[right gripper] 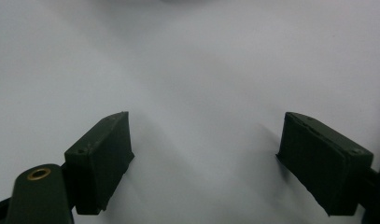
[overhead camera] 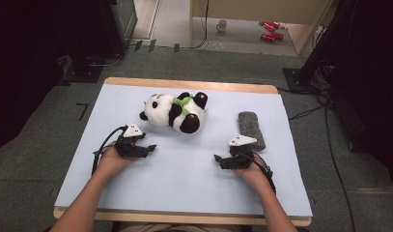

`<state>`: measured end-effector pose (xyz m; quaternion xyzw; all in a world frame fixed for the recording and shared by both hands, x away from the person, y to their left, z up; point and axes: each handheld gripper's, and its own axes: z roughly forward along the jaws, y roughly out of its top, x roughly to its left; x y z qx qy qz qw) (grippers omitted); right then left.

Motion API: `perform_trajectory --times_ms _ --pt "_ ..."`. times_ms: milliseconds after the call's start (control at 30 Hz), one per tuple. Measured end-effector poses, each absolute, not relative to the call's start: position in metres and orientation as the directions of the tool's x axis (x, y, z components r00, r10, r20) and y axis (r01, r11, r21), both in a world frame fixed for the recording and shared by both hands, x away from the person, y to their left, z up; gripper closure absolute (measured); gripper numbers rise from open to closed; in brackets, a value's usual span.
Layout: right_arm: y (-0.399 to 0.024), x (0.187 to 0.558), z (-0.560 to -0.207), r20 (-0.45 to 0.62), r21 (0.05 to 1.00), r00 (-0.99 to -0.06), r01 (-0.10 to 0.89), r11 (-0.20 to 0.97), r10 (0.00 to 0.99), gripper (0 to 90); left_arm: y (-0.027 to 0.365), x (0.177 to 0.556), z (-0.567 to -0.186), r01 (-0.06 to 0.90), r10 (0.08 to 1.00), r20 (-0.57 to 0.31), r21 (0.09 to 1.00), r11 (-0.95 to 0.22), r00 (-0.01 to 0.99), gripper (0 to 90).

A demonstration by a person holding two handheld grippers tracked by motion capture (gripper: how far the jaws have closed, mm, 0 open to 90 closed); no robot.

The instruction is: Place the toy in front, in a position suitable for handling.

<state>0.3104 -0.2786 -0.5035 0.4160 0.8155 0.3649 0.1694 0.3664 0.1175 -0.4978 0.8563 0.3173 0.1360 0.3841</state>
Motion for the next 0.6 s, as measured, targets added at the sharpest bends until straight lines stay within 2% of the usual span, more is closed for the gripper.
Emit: perform_trajectory --times_ms 433,600 --pt "-0.2788 0.3103 -0.5036 0.028 0.737 -0.597 0.554 0.387 0.802 16.3 0.1171 0.3663 -0.4979 0.439 0.650 -0.008 0.743 -0.505 0.760 29.9" --pt "-0.2788 0.3103 -0.5036 0.028 0.737 -0.597 0.554 0.387 0.802 16.4 0.1165 0.3666 -0.4980 0.441 0.655 -0.003 0.742 -0.505 0.756 26.8"
